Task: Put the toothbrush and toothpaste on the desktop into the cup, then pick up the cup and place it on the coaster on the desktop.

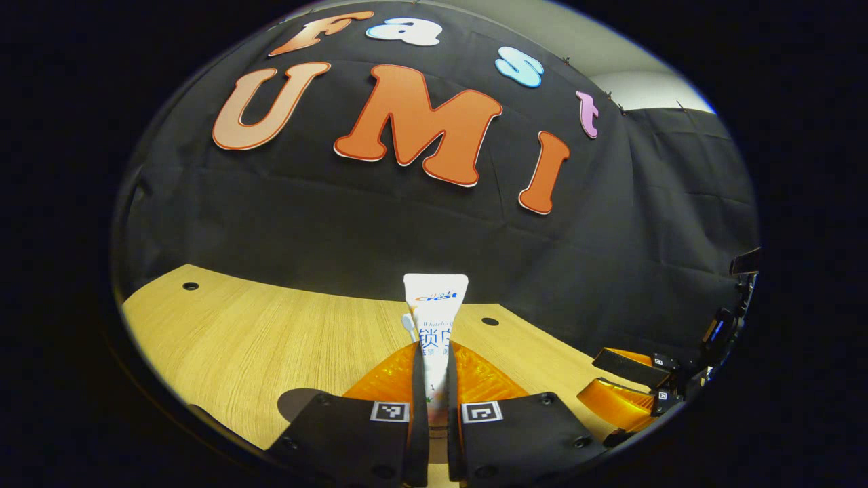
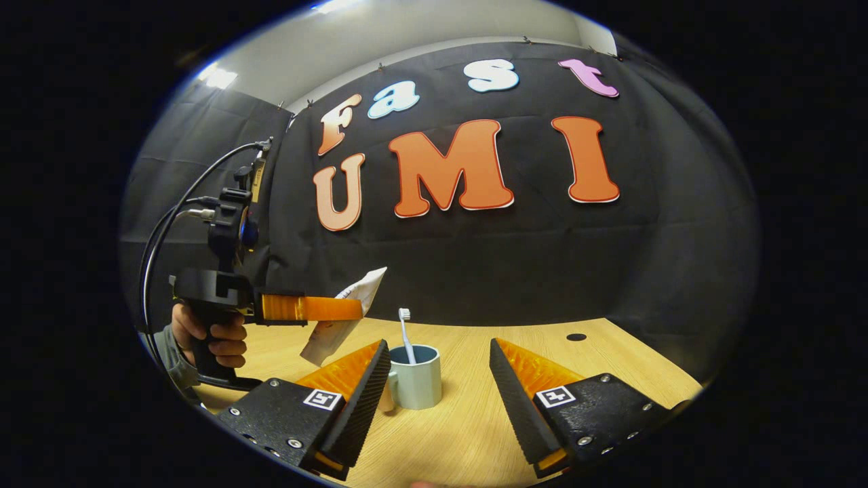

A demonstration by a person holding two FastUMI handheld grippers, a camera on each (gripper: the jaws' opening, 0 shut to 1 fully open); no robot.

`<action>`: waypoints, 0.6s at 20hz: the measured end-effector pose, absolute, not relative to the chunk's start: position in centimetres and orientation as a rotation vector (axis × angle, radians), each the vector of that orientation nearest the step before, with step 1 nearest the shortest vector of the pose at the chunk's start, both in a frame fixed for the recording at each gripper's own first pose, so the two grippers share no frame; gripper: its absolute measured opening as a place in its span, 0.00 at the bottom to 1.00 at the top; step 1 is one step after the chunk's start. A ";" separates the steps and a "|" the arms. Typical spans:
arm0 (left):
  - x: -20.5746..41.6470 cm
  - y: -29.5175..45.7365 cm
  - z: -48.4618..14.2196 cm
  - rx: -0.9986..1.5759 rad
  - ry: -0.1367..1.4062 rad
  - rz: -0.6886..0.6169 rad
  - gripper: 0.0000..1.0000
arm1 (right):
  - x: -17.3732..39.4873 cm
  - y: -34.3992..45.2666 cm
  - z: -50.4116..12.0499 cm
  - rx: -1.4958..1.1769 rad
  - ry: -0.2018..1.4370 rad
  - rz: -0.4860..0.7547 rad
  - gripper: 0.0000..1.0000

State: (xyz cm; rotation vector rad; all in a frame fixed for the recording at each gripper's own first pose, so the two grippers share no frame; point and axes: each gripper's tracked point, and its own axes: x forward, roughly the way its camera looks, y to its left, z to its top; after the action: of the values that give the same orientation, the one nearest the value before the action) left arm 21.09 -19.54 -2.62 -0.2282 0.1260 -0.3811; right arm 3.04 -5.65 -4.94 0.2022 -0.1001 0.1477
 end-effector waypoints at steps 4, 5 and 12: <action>22.5 -20.4 -2.4 -0.239 0.094 -0.398 0.14 | 3.3 -6.3 -5.0 0.206 -0.098 0.141 0.88; 22.9 -20.6 -2.4 -0.240 0.086 -0.401 0.14 | 3.3 -6.3 -5.0 0.207 -0.098 0.143 0.89; 26.5 -21.9 -2.0 -0.217 0.035 -0.424 0.14 | 3.4 -6.4 -5.8 0.189 -0.078 0.146 0.89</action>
State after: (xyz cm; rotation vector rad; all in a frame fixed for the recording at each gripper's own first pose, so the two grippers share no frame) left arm 26.45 -21.85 -1.97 -0.2166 0.0348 -0.4237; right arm 3.40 -6.36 -5.83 0.1892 -0.0776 0.1464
